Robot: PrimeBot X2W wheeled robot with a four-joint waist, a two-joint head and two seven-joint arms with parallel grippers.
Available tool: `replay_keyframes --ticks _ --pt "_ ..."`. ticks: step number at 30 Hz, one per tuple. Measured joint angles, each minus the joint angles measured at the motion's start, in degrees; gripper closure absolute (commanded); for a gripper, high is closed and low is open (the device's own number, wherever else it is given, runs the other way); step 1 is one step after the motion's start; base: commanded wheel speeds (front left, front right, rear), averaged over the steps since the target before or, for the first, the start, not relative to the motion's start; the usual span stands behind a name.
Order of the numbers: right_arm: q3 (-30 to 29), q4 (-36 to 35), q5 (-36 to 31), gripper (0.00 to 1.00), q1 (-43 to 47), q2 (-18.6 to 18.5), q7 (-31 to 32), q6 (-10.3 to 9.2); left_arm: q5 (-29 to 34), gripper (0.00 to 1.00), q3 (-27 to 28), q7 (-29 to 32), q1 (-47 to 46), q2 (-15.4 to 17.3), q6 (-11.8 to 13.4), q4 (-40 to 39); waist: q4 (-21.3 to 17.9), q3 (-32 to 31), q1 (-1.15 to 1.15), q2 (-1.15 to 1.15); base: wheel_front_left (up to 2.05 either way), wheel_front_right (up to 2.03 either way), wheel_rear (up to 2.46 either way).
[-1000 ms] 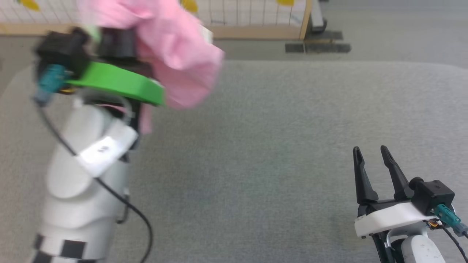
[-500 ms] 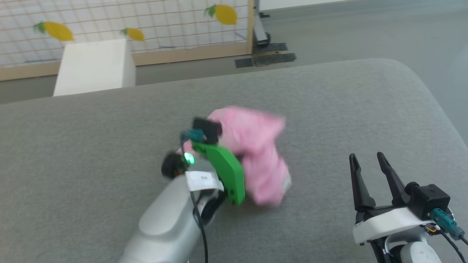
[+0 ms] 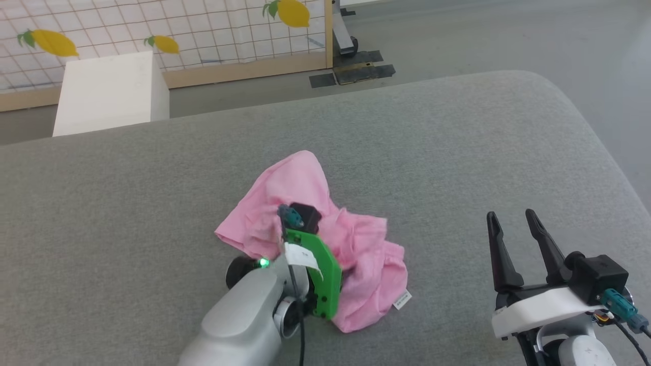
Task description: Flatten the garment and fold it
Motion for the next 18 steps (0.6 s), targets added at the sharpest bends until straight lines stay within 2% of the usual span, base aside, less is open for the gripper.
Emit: replay_keyframes --ticks 6,8,10,16,18 --pt "-0.65 -0.26 -0.24 0.0 0.01 0.02 0.01 0.0 2.19 0.0 5.2 -21.37 -1.22 0.87 0.4 -7.57 2.1 -0.58 0.0 0.0 0.0 0.0 0.0" --pt "-1.19 -0.62 -0.26 0.0 0.01 0.0 0.1 0.0 3.36 0.0 7.09 -28.61 -1.25 1.76 1.51 -10.56 3.0 -0.94 0.0 0.0 0.0 0.0 0.0" --pt "-1.55 -0.97 -0.38 0.0 0.02 0.0 0.26 0.0 4.02 0.0 8.47 -33.14 -0.94 3.28 2.75 -12.9 3.84 -1.29 0.0 0.0 0.0 0.0 0.0" --pt "-2.52 -2.02 -0.66 0.0 0.13 0.02 0.76 0.0 6.9 0.0 15.55 -36.64 6.12 8.04 6.62 -22.59 6.27 -2.32 0.0 0.0 0.0 0.0 0.0" --pt "-2.74 -2.37 -0.67 0.0 0.33 0.01 0.78 0.0 8.76 0.0 20.12 -36.67 10.29 8.91 7.35 -28.11 6.99 -2.63 0.0 0.0 0.0 0.0 0.0"
